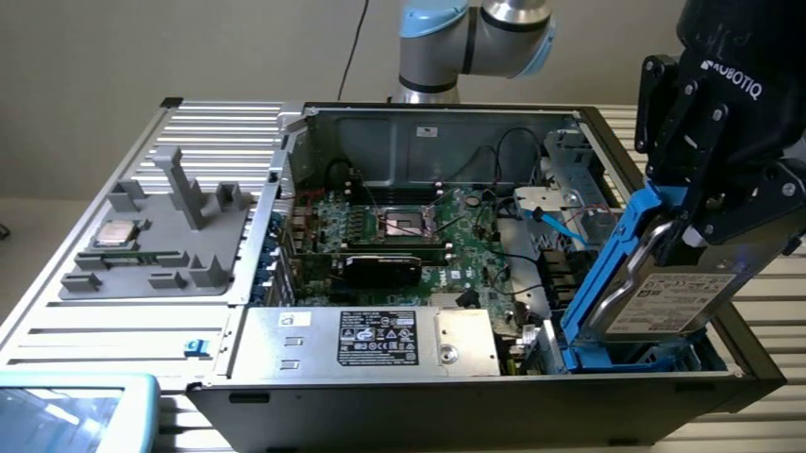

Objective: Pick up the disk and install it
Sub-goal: 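Insert the disk into the insertion slot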

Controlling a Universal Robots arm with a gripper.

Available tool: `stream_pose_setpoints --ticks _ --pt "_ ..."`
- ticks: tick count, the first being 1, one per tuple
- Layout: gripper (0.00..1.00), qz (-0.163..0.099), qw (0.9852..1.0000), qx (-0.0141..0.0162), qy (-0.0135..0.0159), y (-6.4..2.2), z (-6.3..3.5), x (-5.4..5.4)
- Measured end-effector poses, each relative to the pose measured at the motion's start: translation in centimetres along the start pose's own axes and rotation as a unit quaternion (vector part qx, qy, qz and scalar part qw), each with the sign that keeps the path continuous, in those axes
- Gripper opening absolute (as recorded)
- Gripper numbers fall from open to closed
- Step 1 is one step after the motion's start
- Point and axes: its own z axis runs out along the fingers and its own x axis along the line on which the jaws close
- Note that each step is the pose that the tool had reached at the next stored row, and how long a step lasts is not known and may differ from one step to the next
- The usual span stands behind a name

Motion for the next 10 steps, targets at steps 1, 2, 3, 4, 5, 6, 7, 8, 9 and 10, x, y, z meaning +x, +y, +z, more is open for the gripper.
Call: stream_pose_setpoints --ticks 1,2,3,4,5,6,7,8,9,10 --pt "0.37 0.000 1.0000 0.0000 0.0008 0.00 -0.01 0.01" --pt "0.37 0.000 1.0000 0.0000 0.0008 0.00 -0.01 0.01" --pt "0.37 0.000 1.0000 0.0000 0.0009 0.00 0.00 0.01" --pt "0.37 0.000 1.0000 0.0001 0.0008 0.01 0.00 0.01" --pt "0.37 0.000 1.0000 0.0001 0.0009 0.01 0.00 0.02" --pt "0.37 0.000 1.0000 0.0001 0.0009 0.01 0.00 0.07" --pt "0.37 0.000 1.0000 0.0001 0.0009 0.01 0.00 0.12" --pt "0.37 0.000 1.0000 0.0001 0.0009 0.01 -0.01 0.18" --pt "0.37 0.000 1.0000 0.0001 0.0010 0.01 0.00 0.23" --pt "0.37 0.000 1.0000 0.0001 0.0009 0.01 -0.01 0.27"
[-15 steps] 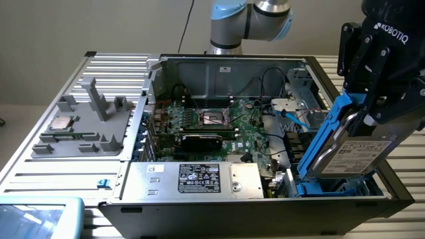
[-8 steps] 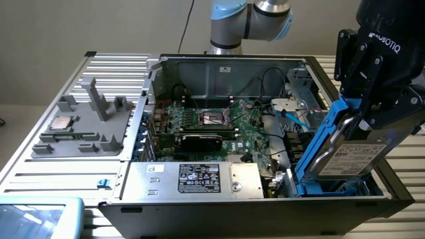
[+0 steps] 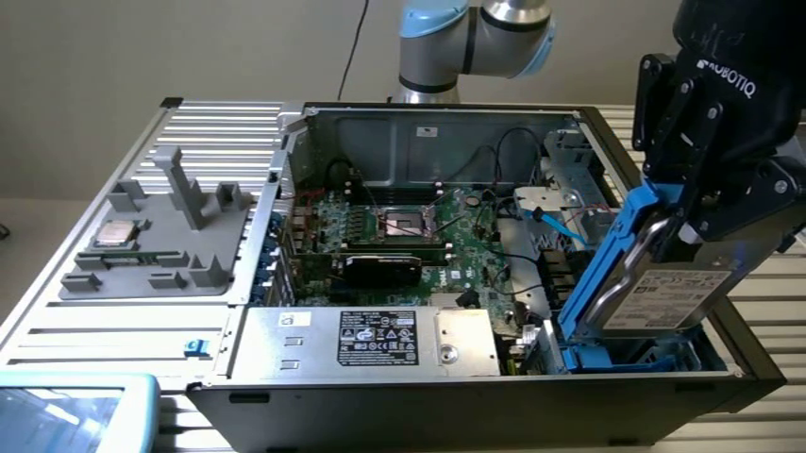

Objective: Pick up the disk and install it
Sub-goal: 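Insert the disk into the insertion slot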

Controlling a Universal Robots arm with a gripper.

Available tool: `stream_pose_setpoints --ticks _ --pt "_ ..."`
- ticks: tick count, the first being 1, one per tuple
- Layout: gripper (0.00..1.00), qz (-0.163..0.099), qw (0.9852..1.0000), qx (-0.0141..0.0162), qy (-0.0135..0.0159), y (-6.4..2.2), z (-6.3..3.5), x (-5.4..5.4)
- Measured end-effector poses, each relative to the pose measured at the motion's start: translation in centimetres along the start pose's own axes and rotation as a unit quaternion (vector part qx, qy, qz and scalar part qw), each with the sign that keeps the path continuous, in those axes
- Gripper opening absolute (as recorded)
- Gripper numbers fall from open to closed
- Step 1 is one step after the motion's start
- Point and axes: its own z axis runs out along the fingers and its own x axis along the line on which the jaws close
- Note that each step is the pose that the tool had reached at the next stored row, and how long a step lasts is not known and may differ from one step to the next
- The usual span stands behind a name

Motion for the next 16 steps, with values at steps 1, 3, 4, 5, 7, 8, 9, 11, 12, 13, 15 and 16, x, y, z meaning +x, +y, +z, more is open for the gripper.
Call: stream_pose_setpoints --ticks 1,3,4,5,7,8,9,11,12,13,15,16 --pt "0.37 0.000 1.0000 0.0000 0.0000 0.00 -0.01 0.06" --pt "0.37 0.000 1.0000 0.0000 0.0001 0.00 -0.01 0.22" --pt "0.37 0.000 1.0000 0.0000 0.0001 0.00 -0.01 0.27" --pt "0.37 0.000 1.0000 0.0000 0.0001 0.00 -0.01 0.28" --pt "0.37 0.000 1.0000 0.0000 0.0001 0.00 -0.01 0.28" --pt "0.37 0.000 1.0000 0.0000 0.0001 0.00 -0.01 0.28" --pt "0.37 0.000 1.0000 0.0000 0.0001 0.00 -0.01 0.28" --pt "0.37 0.000 1.0000 0.0000 0.0001 0.00 -0.01 0.28" --pt "0.37 0.000 1.0000 0.0000 0.0002 -0.01 -0.01 0.28" --pt "0.37 0.000 1.0000 0.0000 0.0001 0.00 -0.01 0.28" --pt "0.37 0.000 1.0000 0.0000 0.0002 -0.01 -0.01 0.28" --pt "0.37 0.000 1.0000 0.0000 0.0001 -0.01 -0.01 0.28"
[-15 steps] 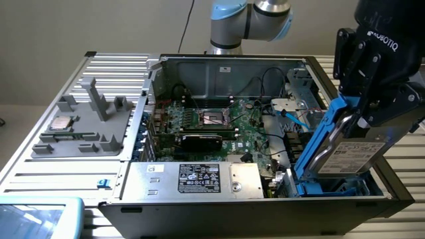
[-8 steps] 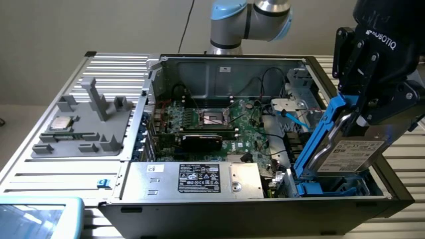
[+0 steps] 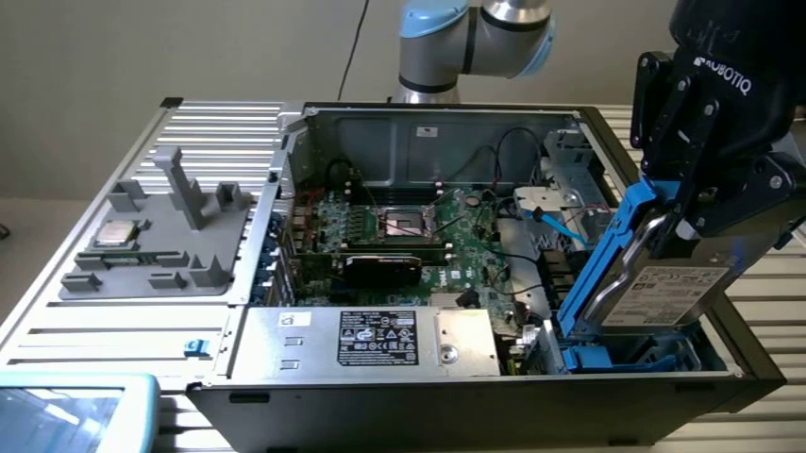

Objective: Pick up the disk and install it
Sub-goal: 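Insert the disk into the insertion slot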

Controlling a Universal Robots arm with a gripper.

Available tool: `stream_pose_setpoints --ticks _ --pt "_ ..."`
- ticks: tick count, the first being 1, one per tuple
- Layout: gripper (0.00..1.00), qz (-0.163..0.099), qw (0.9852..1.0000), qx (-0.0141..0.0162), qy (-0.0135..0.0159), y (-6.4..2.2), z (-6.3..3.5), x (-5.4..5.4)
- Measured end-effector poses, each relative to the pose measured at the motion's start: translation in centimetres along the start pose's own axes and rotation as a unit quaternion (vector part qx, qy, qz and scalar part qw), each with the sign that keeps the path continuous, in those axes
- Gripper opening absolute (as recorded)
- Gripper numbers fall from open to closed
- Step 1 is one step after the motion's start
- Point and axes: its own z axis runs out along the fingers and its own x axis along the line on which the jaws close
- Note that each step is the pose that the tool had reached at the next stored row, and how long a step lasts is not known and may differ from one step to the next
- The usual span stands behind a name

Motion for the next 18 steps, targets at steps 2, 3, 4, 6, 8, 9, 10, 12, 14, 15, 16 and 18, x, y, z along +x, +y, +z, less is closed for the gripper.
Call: stream_pose_setpoints --ticks 2,3,4,6,8,9,10,12,14,15,16,18 --pt "0.37 0.000 1.0000 0.0000 0.0003 -0.01 0.07 0.01" --pt "0.37 0.000 1.0000 0.0000 0.0004 -0.01 0.11 0.01" --pt "0.37 0.000 1.0000 0.0000 0.0007 -0.02 0.17 0.01" --pt "0.37 0.001 1.0000 0.0000 0.0019 -0.05 0.41 0.01" --pt "0.37 0.002 1.0000 0.0001 0.0030 -0.06 0.60 0.02" --pt "0.37 0.002 1.0000 0.0001 0.0035 -0.07 0.65 0.03" --pt "0.37 0.002 1.0000 0.0001 0.0037 -0.07 0.65 0.03" --pt "0.37 0.003 1.0000 0.0001 0.0039 -0.06 0.67 0.03" --pt "0.37 0.005 1.0000 0.0002 0.0038 -0.06 0.69 0.02" --pt "0.37 0.006 1.0000 0.0002 0.0040 -0.07 0.72 0.02" --pt "0.37 0.007 1.0000 0.0003 0.0040 -0.07 0.76 0.03" --pt "0.37 0.008 1.0000 0.0003 0.0042 -0.08 0.83 0.03"
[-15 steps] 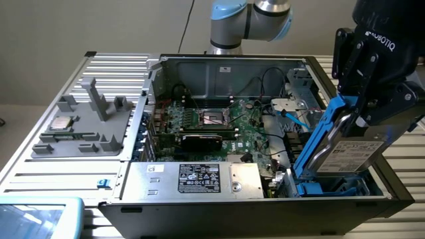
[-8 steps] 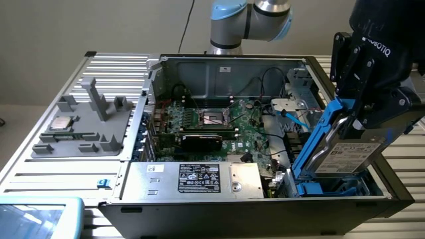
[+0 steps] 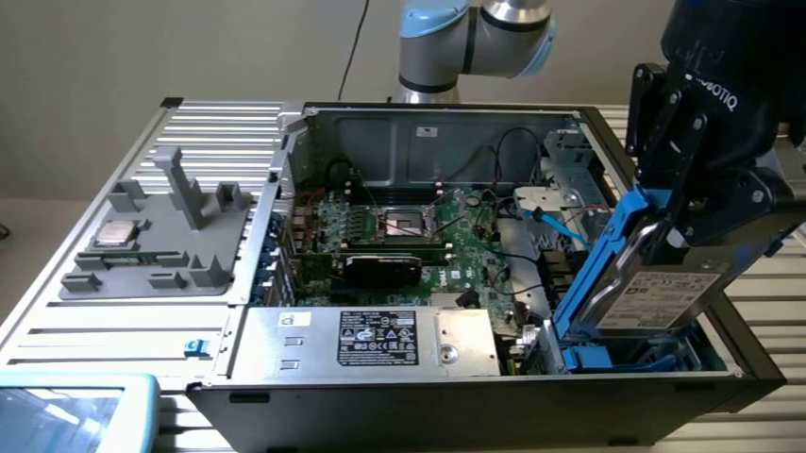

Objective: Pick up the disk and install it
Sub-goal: 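Insert the disk into the insertion slot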

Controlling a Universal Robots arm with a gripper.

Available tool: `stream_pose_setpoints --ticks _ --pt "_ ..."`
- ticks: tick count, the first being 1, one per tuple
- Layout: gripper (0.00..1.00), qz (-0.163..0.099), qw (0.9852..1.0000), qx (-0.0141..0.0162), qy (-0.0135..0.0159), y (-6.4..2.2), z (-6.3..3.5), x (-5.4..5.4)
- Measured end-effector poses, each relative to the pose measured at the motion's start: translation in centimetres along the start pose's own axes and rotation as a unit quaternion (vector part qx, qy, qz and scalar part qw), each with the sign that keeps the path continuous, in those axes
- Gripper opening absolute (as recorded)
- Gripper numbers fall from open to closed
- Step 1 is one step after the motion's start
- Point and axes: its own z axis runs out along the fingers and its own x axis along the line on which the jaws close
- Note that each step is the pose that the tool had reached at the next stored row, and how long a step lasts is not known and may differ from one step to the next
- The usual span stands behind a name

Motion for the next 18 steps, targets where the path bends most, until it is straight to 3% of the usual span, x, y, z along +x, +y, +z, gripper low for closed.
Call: stream_pose_setpoints --ticks 18 --pt "0.37 0.001 1.0000 0.0001 0.0017 0.01 0.57 0.01"
